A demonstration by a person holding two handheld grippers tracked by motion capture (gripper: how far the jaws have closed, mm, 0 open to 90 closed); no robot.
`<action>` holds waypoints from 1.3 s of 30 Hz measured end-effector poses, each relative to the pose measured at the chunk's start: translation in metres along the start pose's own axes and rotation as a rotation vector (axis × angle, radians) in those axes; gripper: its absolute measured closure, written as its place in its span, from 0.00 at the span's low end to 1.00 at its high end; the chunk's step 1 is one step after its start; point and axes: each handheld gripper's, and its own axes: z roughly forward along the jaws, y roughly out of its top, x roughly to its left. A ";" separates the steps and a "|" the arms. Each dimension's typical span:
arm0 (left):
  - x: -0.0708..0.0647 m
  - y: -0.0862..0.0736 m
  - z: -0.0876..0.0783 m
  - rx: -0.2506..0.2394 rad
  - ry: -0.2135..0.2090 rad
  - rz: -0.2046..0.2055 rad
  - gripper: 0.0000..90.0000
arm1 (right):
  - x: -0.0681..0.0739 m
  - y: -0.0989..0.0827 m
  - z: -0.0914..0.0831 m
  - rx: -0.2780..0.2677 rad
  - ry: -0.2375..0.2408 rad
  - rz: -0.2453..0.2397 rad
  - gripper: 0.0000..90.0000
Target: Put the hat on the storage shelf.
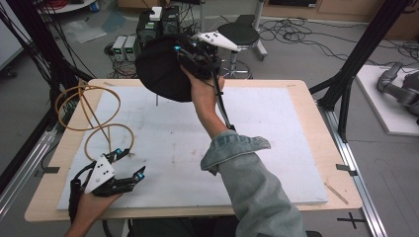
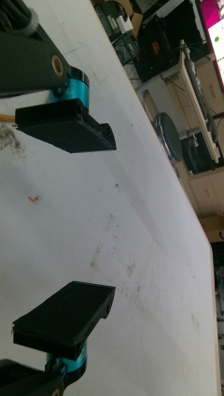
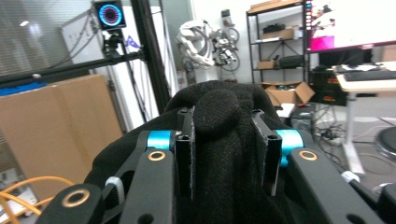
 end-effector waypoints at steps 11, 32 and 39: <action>-0.001 0.000 -0.001 -0.002 -0.008 0.006 0.28 | 0.032 -0.002 0.023 0.007 0.093 0.019 0.76; -0.002 0.000 -0.001 -0.006 -0.018 0.003 0.28 | 0.079 -0.011 0.050 0.015 0.311 0.022 0.76; -0.001 0.000 -0.001 -0.005 -0.019 0.001 0.28 | 0.088 -0.014 0.057 0.013 0.392 0.009 0.76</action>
